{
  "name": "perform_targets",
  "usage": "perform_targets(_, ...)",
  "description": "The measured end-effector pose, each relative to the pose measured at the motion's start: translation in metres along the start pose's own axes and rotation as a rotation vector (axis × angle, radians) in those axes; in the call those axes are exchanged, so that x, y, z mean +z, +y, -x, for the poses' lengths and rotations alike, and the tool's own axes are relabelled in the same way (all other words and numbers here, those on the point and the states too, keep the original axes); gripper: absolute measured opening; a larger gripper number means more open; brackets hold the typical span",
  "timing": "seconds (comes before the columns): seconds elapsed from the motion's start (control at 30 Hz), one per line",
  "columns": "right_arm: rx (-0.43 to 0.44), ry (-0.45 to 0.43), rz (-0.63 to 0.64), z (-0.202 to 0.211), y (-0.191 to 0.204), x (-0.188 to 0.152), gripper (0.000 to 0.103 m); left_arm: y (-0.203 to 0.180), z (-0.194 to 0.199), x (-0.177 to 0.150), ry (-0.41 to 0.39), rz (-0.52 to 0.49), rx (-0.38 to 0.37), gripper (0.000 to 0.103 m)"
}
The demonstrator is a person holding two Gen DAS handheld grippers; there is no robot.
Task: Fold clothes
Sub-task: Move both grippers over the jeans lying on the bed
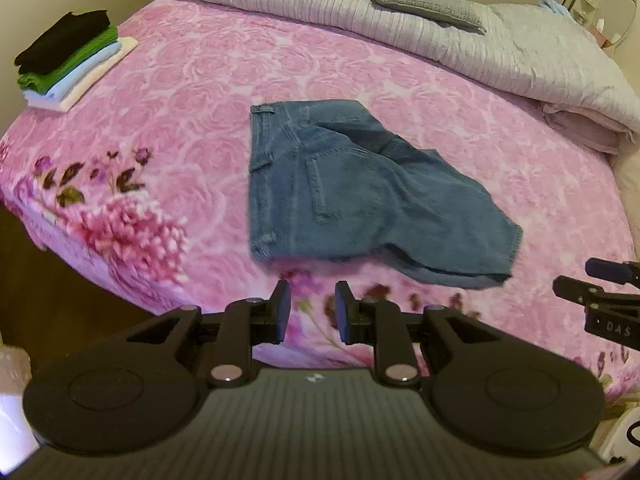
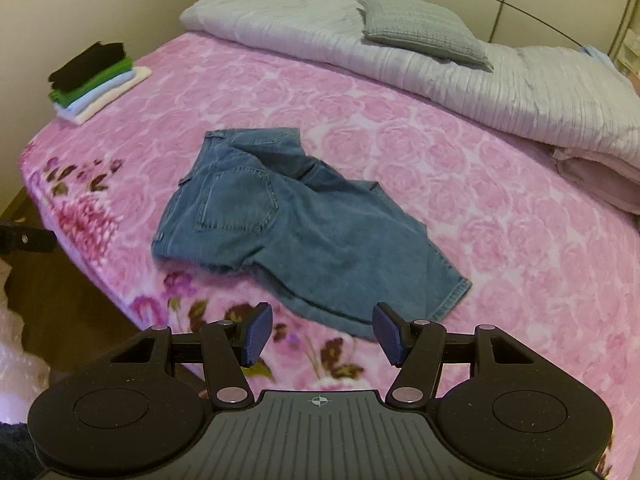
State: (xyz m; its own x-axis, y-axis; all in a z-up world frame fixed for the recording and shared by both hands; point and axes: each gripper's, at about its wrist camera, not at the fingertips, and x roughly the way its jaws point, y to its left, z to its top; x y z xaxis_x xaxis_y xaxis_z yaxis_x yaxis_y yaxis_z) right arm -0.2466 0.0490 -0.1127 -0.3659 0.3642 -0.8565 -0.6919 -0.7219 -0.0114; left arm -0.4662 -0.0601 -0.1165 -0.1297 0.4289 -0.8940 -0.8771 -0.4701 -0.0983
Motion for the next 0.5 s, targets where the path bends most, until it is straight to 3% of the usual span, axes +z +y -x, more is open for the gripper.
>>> perform_targets(0.17,-0.043,0.037,0.024,-0.031,0.032,0.009,0.059,0.042,-0.029,0.016,0.051,-0.008,-0.036,0.021)
perform_targets(0.3,-0.076,0.087,0.078,-0.064,0.061,0.004,0.059,0.073,-0.063,0.009,0.118,-0.004,-0.077,0.021)
perform_targets(0.5,-0.133,0.122,0.303,-0.128,0.115,-0.017,0.059,0.115,-0.125,-0.013,0.181,0.053,-0.120,0.021)
